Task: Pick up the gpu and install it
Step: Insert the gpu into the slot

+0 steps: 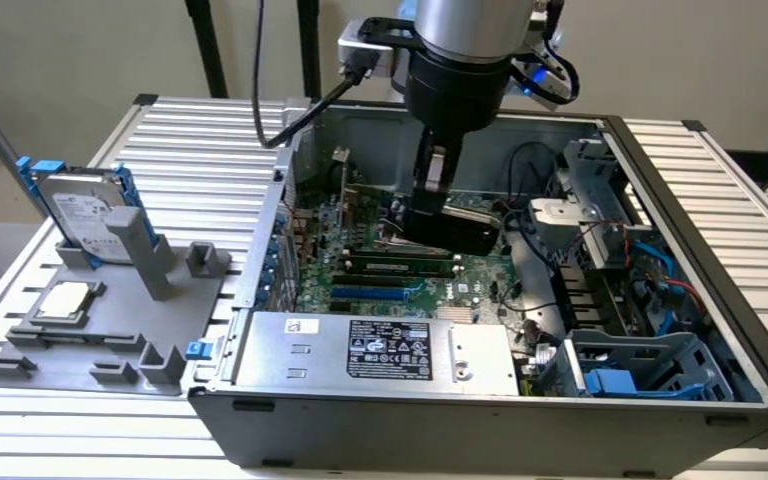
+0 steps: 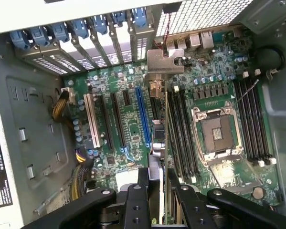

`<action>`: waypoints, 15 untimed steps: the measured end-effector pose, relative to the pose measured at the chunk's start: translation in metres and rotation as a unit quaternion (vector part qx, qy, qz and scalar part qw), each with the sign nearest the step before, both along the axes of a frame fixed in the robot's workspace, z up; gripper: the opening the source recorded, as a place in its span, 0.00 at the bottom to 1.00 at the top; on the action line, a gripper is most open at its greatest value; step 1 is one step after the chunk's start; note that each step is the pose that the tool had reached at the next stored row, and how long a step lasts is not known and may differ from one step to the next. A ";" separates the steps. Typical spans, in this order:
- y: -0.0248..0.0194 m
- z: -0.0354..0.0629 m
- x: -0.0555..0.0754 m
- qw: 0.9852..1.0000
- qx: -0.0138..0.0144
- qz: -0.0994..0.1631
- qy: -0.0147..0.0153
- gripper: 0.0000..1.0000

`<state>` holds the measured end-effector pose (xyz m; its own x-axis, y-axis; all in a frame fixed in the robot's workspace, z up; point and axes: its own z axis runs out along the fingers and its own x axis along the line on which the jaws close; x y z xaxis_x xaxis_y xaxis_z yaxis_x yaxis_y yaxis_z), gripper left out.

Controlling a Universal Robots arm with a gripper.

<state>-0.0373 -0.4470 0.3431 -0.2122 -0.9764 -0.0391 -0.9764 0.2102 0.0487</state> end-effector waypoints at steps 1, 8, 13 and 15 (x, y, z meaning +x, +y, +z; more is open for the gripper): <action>0.0000 -0.0018 -0.002 1.000 0.000 0.002 0.000 0.26; -0.0004 -0.0139 -0.016 1.000 0.000 0.014 0.000 0.26; -0.0016 -0.0196 -0.016 0.999 0.000 0.036 0.000 0.26; -0.0017 -0.0233 -0.018 0.999 0.000 0.041 0.000 0.26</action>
